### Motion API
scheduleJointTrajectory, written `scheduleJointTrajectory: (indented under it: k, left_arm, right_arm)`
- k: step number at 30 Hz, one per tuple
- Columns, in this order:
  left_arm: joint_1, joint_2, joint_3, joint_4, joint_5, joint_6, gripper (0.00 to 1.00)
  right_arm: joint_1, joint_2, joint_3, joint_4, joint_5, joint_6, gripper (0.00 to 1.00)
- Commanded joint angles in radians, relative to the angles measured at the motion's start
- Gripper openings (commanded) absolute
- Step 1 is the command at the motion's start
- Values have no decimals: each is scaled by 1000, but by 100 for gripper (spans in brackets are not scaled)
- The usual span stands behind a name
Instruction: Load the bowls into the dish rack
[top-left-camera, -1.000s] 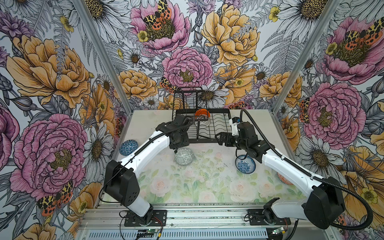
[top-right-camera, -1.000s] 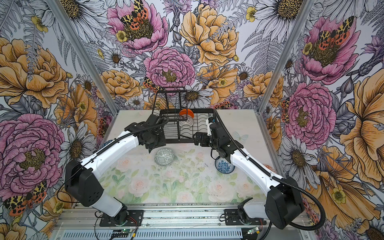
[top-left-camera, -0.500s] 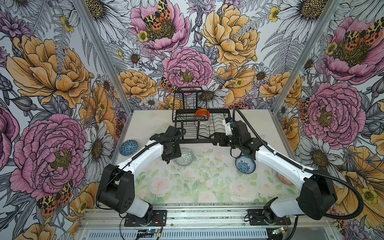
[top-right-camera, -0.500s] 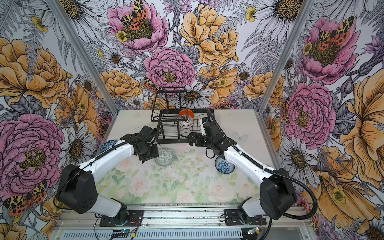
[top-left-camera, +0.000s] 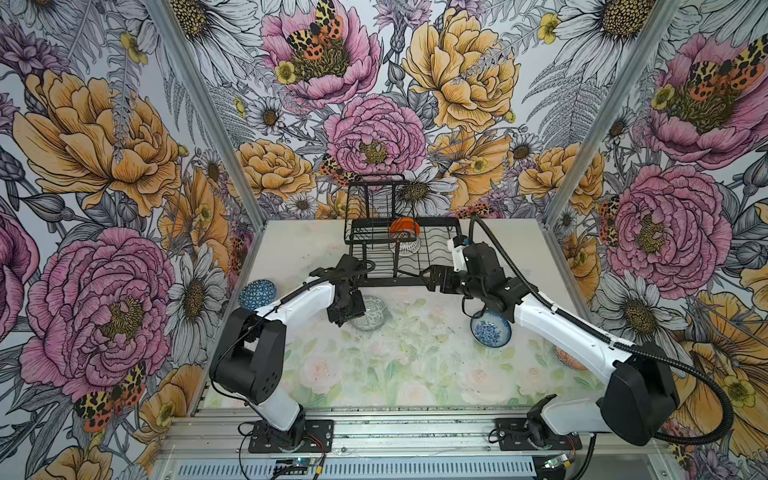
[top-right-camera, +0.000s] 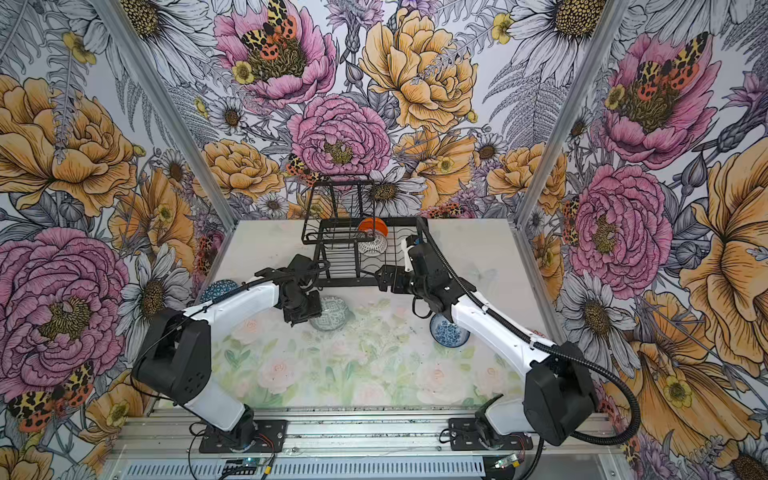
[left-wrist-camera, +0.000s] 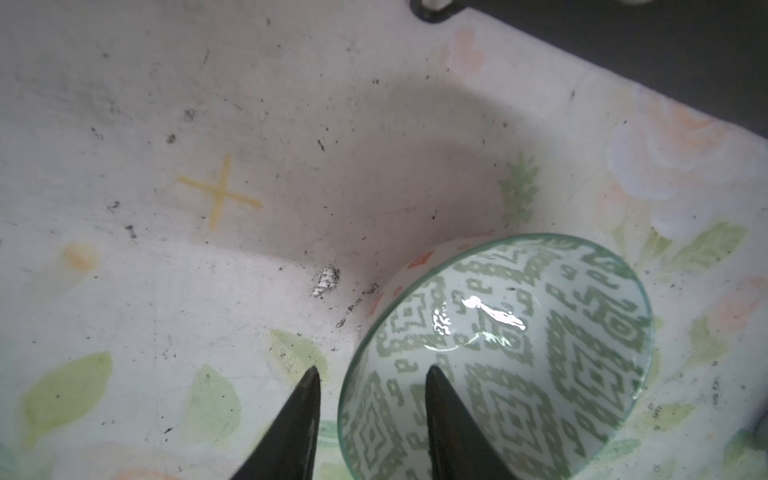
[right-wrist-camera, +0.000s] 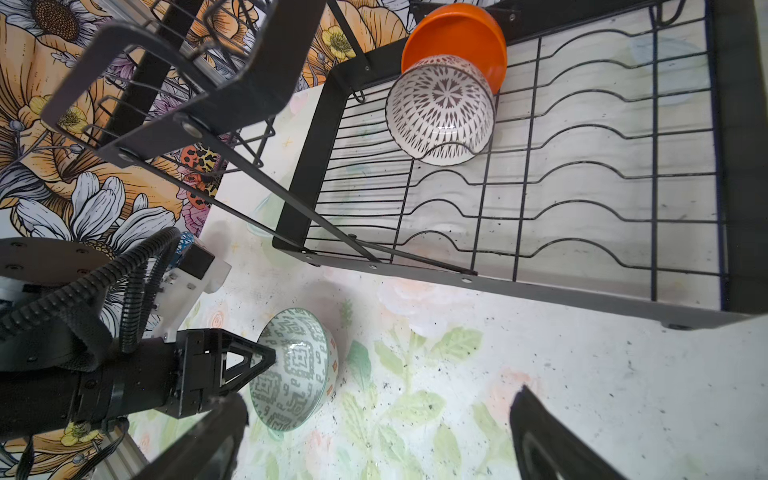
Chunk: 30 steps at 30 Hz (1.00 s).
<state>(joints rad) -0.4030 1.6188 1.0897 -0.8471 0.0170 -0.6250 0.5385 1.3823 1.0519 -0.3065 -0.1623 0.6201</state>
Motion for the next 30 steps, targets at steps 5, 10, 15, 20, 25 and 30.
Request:
scheduleJointTrajectory:
  k: [5, 10, 15, 20, 25, 30]
  left_arm:
    - [-3, 37, -1, 30, 3, 16, 32]
    - [-4, 46, -7, 29, 6, 13, 23]
    - [-6, 38, -6, 29, 4, 13, 11]
    - [-20, 35, -10, 30, -1, 13, 1]
    - [-35, -6, -28, 30, -16, -3, 0]
    - [-49, -125, -40, 29, -58, -24, 0]
  right_arm:
    - [10, -11, -2, 4, 17, 20, 99]
    - [9, 4, 17, 5, 10, 28, 99]
    - [2, 15, 12, 6, -11, 84, 99]
    - [-20, 29, 3, 8, -49, 151, 99]
    - [-25, 13, 6, 7, -29, 141, 99]
    - [-48, 3, 37, 6, -38, 152, 99]
